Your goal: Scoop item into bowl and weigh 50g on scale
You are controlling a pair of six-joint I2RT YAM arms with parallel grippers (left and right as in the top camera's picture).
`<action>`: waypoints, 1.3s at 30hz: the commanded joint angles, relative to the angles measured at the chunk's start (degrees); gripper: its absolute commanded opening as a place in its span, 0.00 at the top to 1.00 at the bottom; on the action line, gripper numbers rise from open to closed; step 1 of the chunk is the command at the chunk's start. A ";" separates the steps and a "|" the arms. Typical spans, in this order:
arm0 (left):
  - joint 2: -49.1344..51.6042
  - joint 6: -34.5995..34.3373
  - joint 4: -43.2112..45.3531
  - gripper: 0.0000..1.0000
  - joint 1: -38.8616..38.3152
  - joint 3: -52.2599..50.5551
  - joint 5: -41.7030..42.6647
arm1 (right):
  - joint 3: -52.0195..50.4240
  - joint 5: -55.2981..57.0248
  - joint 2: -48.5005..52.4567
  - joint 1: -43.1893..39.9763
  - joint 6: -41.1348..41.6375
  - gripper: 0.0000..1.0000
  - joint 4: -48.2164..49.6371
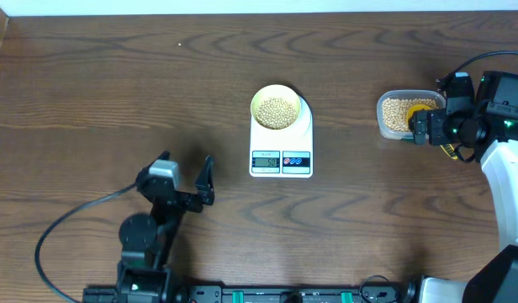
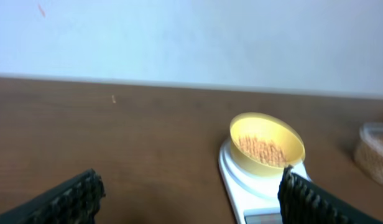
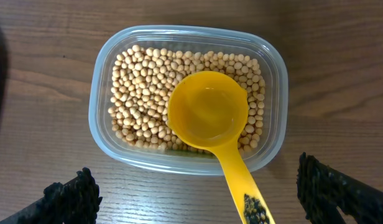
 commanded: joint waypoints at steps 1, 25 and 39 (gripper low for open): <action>-5.40 -0.55 4.26 0.08 2.05 -5.27 -0.83 | -0.15 -0.35 -0.96 0.26 -0.83 0.01 0.02; -20.74 7.48 -14.78 0.08 6.21 -8.37 -5.73 | -0.15 -0.35 -0.96 0.28 -0.83 0.01 0.02; -20.72 7.45 -14.78 0.08 6.21 -8.37 -7.61 | -0.15 -0.35 -0.96 0.26 -0.83 0.01 0.02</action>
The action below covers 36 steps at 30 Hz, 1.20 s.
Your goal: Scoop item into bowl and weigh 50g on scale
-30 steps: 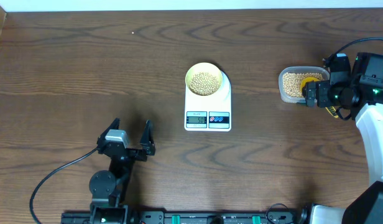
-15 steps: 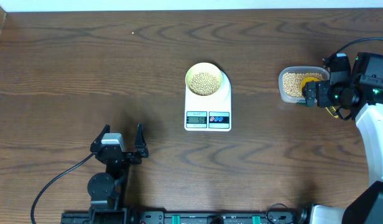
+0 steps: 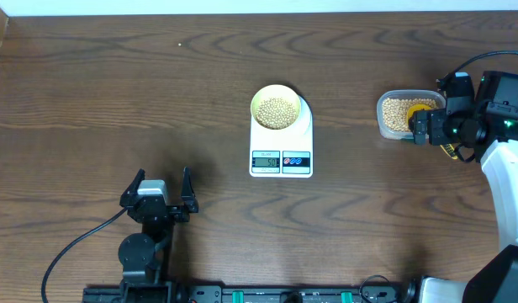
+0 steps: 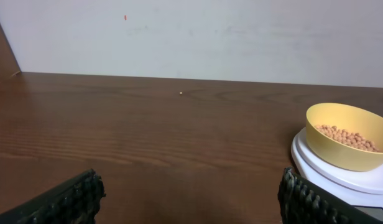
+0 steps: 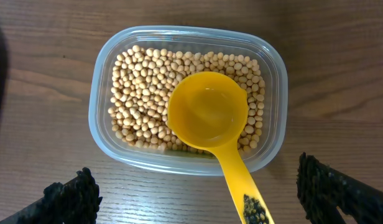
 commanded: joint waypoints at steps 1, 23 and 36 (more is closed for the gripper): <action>-0.55 0.98 -2.47 0.08 0.28 -0.66 -0.09 | -0.15 -0.35 -0.96 0.28 -0.66 0.01 -0.07; -0.33 0.98 -2.47 0.08 0.28 -0.66 -0.09 | -0.15 -0.35 -0.96 0.28 -0.66 0.01 -0.07; -0.33 0.98 -2.49 0.08 0.28 -0.66 -0.09 | -0.15 -0.35 -0.96 0.28 -0.66 0.01 -0.07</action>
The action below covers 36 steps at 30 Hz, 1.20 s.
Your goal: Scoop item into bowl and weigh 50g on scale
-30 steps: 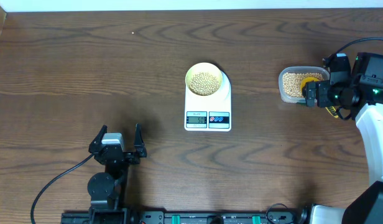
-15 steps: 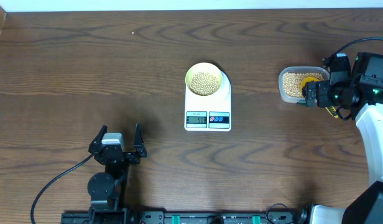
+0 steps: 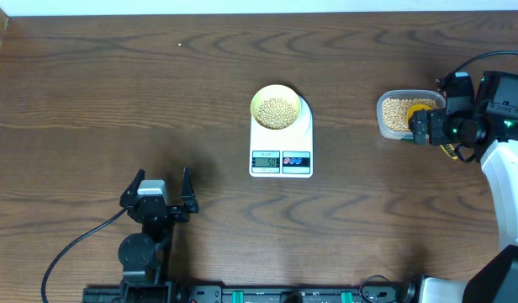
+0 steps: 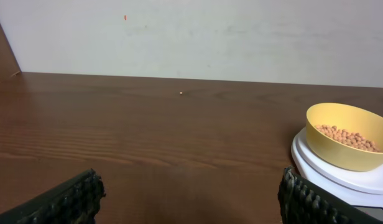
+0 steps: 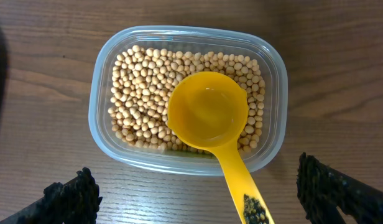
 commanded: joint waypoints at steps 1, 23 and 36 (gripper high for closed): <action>-0.33 0.98 -2.47 0.08 0.28 -0.66 -0.07 | -0.15 -0.35 -0.96 0.28 -0.66 0.01 -0.07; -0.33 0.98 -2.47 0.08 0.28 -0.66 -0.09 | -0.17 6.95 -0.85 0.24 -2.80 0.01 0.24; -0.33 0.98 -2.47 0.08 0.28 -0.66 -0.09 | -21.16 1.25 -9.29 6.69 10.27 0.01 37.68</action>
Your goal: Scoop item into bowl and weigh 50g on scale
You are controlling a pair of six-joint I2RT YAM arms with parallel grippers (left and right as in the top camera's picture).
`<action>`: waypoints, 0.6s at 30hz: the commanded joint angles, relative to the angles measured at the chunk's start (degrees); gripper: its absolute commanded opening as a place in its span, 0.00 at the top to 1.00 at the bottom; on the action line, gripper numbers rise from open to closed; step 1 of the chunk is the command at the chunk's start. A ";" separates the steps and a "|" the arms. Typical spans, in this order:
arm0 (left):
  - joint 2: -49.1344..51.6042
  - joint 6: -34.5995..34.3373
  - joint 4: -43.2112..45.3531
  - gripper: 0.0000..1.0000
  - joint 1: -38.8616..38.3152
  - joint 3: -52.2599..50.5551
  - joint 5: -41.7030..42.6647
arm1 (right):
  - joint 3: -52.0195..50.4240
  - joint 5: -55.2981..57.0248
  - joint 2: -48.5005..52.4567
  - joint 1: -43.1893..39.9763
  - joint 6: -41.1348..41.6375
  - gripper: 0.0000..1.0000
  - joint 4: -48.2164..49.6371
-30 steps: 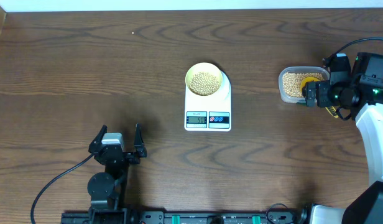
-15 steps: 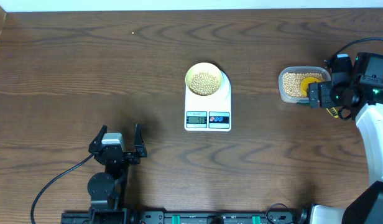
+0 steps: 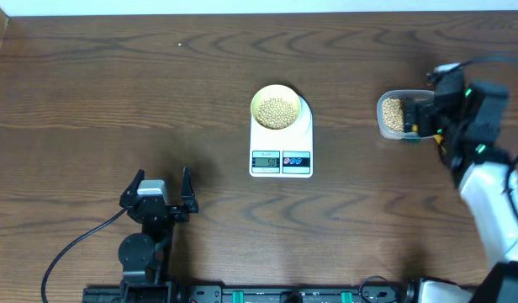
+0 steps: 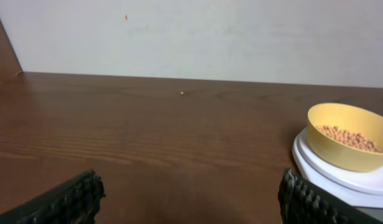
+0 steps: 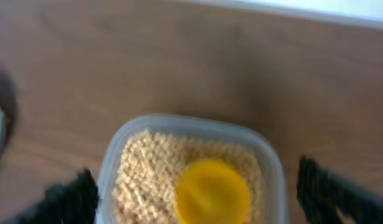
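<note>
A yellow bowl [image 3: 276,109] of soybeans sits on the white scale [image 3: 281,160] at mid-table; the display digits are too small to read. In the left wrist view the bowl [image 4: 347,138] is at the right, ahead of my open left gripper [image 4: 188,205], which holds nothing. A clear tub [image 3: 393,115] of soybeans stands to the right. In the blurred right wrist view the yellow scoop [image 5: 212,193] lies in the tub [image 5: 117,162], between the fingers of my open right gripper [image 5: 201,208], which do not touch it.
My left gripper [image 3: 161,179] rests near the front edge at the left, its cable looping beside it. The brown wooden table [image 3: 116,84] meets a white wall at the back. My right gripper [image 3: 421,119] hangs at the tub's right side.
My right arm has moved: its wrist view is now blurred, the tub sits lower in it and the table beyond shows. The scoop still lies in the tub. My left arm is unchanged.
My left gripper first stood open and angled toward the scale, then had drawn back to the front left, where it has stayed. My right gripper stayed open over the tub with the scoop lying in it, and now the right arm has shifted.
</note>
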 commanded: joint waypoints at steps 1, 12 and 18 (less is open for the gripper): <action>-0.33 0.98 -2.40 0.08 0.24 -0.68 0.13 | -9.73 1.53 -5.35 2.99 9.77 0.01 10.45; -0.33 0.98 -2.40 0.08 0.24 -0.68 0.13 | -30.45 8.09 -19.15 7.45 19.58 0.01 29.11; -0.33 0.98 -2.40 0.08 0.24 -0.68 0.13 | -40.15 8.11 -31.87 8.24 20.72 0.01 31.06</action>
